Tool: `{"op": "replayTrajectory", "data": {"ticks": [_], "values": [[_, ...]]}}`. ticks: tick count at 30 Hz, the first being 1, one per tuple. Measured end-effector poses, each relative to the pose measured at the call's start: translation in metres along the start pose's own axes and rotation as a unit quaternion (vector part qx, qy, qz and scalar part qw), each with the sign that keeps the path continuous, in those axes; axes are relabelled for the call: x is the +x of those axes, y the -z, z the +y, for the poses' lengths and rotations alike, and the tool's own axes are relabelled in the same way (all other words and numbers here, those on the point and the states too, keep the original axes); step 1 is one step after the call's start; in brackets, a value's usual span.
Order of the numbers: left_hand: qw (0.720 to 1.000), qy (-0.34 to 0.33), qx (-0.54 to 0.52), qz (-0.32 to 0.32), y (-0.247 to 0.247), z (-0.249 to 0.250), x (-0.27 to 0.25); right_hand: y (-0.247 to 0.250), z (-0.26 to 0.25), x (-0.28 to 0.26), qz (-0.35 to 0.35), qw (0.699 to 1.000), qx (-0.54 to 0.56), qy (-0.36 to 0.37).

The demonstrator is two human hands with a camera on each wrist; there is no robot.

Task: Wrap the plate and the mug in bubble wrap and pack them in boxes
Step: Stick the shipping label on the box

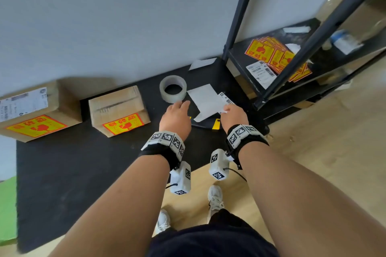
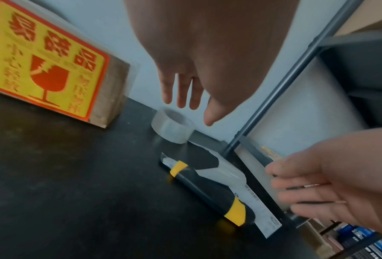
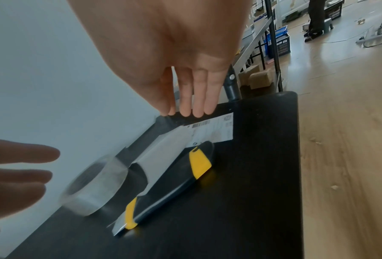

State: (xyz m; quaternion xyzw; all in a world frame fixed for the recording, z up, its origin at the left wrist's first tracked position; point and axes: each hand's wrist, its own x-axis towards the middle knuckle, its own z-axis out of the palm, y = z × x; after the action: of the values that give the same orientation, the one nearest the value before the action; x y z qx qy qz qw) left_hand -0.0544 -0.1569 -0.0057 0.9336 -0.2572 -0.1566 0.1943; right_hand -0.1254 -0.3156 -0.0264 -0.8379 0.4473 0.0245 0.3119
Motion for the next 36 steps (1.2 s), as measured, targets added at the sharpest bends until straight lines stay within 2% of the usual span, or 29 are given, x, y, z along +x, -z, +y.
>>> {"op": "replayTrajectory", "data": {"ticks": [4,6,13,19,27,32,36], "values": [[0.998,0.006,0.037,-0.042,-0.028,0.023,0.017,0.013,0.025,0.032,-0.016,0.999,-0.044,0.003],[0.997,0.031,0.052,-0.052,-0.041,0.035,0.025,0.015,0.037,0.049,-0.033,0.997,-0.075,0.003],[0.993,0.108,0.023,-0.043,-0.065,0.056,0.055,0.01,0.059,0.084,-0.079,0.984,-0.159,0.022],[0.984,0.176,-0.039,-0.014,-0.064,0.063,0.085,0.003,0.06,0.094,-0.071,0.975,-0.201,0.057],[0.979,0.178,-0.083,0.062,-0.048,0.059,0.138,-0.001,0.042,0.116,-0.066,0.979,-0.189,0.047],[0.982,0.171,-0.077,0.035,-0.039,0.056,0.161,-0.002,0.033,0.123,-0.074,0.979,-0.19,0.028],[0.986,0.151,-0.064,0.027,-0.041,0.054,0.16,0.0,0.029,0.126,-0.081,0.978,-0.193,0.007]]}}
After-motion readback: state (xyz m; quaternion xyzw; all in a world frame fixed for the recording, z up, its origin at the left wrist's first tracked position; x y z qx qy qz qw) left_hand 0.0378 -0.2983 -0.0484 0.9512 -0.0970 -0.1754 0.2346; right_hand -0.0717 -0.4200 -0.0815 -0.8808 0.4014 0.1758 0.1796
